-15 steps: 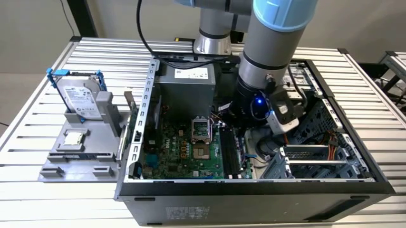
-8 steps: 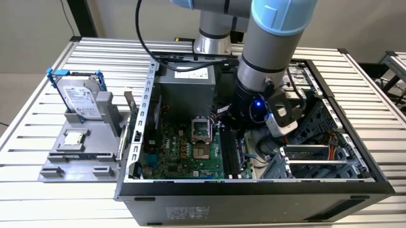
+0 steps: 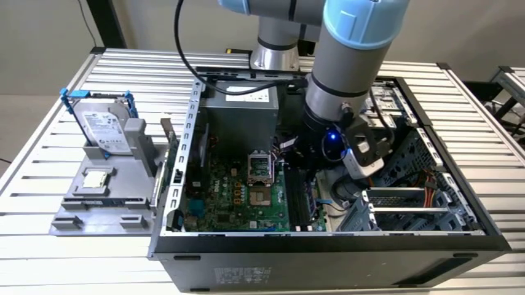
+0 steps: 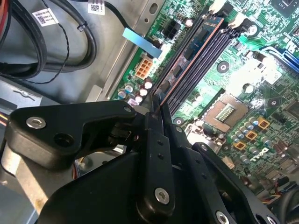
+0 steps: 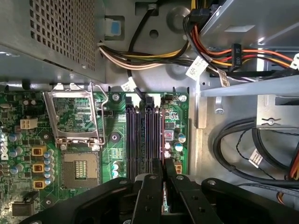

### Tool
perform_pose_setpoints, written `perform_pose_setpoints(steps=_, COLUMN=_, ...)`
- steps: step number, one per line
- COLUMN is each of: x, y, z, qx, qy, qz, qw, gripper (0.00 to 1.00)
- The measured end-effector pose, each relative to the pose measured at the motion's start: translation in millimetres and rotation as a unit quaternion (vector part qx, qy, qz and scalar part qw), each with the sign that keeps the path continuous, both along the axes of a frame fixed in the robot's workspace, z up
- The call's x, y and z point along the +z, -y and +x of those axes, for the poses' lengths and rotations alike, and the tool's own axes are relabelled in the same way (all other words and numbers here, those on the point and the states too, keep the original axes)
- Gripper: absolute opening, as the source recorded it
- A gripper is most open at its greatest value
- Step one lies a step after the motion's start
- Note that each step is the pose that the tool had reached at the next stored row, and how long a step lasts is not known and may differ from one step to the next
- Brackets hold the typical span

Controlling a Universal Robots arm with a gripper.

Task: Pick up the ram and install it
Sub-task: 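Insert the ram into the slot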

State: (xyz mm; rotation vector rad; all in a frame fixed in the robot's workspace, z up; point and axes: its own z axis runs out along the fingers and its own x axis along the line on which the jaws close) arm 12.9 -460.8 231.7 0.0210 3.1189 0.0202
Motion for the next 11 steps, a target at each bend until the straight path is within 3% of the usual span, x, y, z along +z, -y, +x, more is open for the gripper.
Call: perform_pose_setpoints(steps=11, x=-5.2, y=1.6, z=-0.4, qx=0.009, qy=-0.0001, qz=-0.0004, qw=0.99996, gripper=0.00)
